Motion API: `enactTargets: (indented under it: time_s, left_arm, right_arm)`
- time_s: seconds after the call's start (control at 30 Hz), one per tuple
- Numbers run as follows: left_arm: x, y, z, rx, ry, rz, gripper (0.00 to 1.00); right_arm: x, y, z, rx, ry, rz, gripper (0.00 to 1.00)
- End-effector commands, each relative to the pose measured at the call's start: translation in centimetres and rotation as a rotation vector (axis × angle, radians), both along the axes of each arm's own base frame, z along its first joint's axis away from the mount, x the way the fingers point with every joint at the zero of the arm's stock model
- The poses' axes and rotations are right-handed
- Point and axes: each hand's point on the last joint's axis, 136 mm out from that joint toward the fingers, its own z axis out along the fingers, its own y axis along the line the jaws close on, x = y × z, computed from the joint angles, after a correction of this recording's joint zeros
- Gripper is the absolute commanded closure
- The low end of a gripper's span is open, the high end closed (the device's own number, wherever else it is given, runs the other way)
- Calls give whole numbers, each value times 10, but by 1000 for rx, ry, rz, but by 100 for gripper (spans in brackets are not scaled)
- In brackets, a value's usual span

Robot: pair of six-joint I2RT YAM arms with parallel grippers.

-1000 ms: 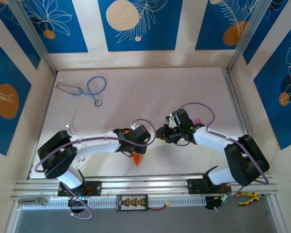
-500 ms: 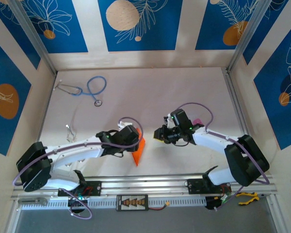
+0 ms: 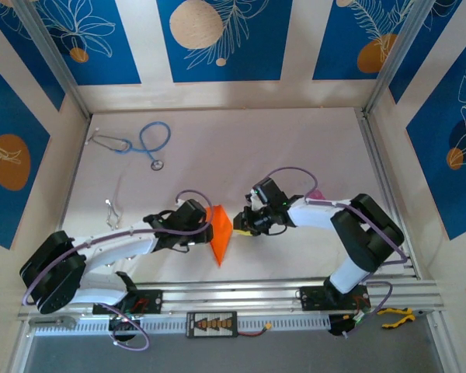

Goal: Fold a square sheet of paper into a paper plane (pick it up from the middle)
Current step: Move a paper plane to the center of the table.

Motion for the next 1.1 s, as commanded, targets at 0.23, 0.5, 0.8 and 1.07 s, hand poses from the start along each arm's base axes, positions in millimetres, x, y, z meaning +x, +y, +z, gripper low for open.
enactTargets:
  time_s: [0.23,0.5,0.8,1.07]
  left_arm:
    - [8,-11,-5,-96,37,-7,49]
    - [10,-14,-18,-89,66,-15,63]
    - [6,-11,-31,-78,84,-16,82]
    - [5,-20,-31,-137,87,-25,90]
  right_arm:
    - [2,26,1,52,25,51,73]
    - [1,35,1,77,34,68,76]
    - [6,16,-1,39,16,-18,73]
    - [6,29,-2,84,46,12,72]
